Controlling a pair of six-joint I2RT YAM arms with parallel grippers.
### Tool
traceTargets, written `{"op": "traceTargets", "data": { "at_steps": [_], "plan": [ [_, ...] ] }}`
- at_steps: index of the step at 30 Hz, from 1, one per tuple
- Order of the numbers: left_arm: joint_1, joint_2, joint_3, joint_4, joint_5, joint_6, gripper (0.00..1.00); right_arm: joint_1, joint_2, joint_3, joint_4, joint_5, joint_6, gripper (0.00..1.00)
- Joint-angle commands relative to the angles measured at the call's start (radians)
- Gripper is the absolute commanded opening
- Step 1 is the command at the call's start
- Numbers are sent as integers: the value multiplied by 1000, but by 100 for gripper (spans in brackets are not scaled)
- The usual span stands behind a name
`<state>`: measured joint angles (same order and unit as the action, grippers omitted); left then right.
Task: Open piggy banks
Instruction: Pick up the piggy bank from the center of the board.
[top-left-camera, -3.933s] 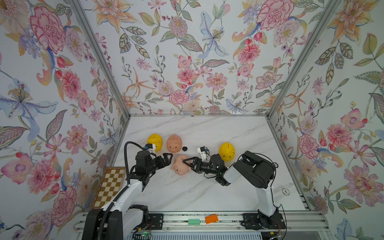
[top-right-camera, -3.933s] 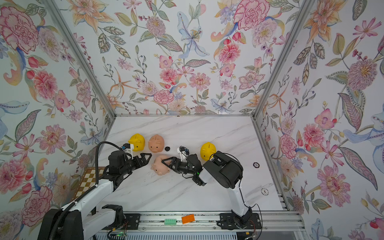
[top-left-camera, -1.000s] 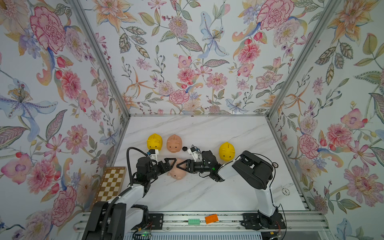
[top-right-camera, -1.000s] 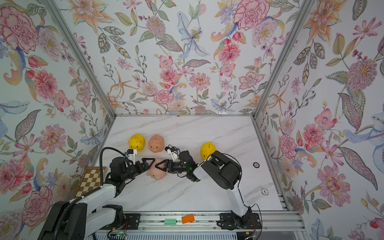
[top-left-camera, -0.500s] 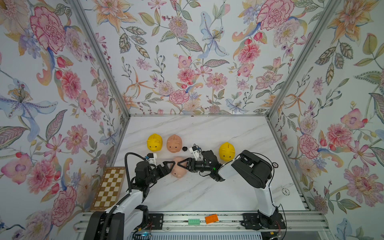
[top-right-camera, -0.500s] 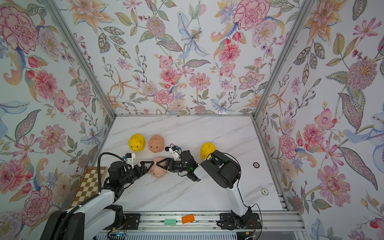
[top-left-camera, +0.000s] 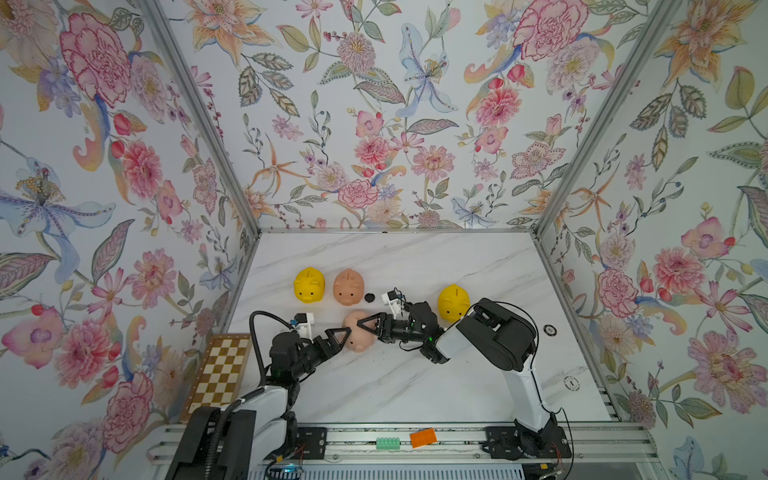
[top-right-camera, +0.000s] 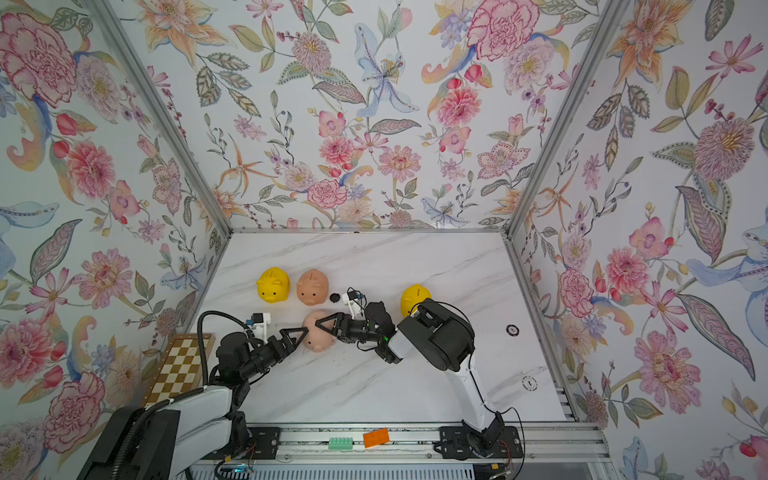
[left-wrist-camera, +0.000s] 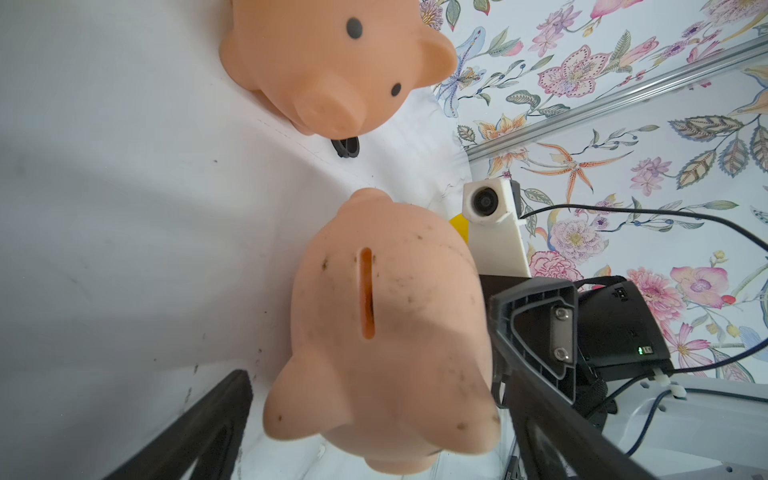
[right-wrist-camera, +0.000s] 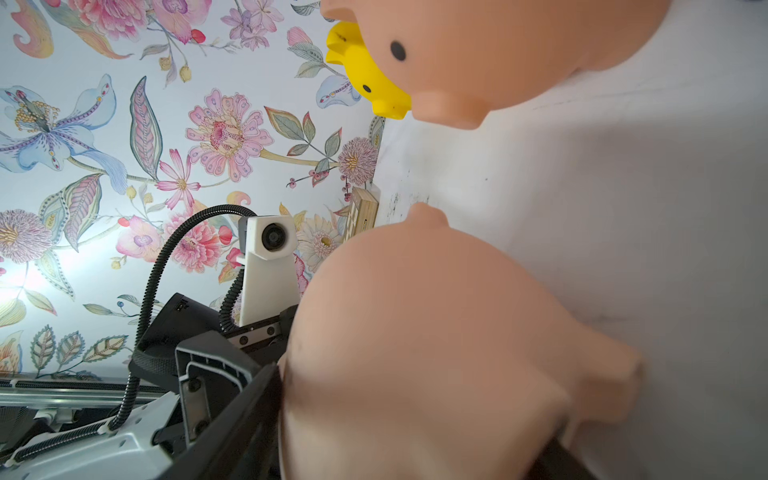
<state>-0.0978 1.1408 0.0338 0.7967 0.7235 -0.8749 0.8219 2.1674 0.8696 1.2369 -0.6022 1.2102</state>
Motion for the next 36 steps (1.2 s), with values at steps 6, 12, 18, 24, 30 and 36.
{"op": "traceTargets", "data": {
  "at_steps": [6, 12, 18, 24, 30, 36],
  "plan": [
    [8, 194, -12, 396, 47, -100, 99, -13, 58, -27, -93, 24, 17, 72],
    [8, 431, -28, 704, 76, -190, 98, -14, 65, -26, -87, 27, 20, 72],
    [7, 602, -34, 807, 85, -194, 94, -14, 71, -24, -81, 28, 25, 72],
    [5, 595, -25, 806, 77, -187, 89, -13, 72, -24, -70, 28, 29, 72],
    [6, 588, -19, 805, 70, -188, 79, -15, 44, -28, -52, 22, 25, 77],
    [6, 563, -19, 805, 63, -193, 65, -26, -2, -27, -59, 11, 1, 81]
  ]
}}
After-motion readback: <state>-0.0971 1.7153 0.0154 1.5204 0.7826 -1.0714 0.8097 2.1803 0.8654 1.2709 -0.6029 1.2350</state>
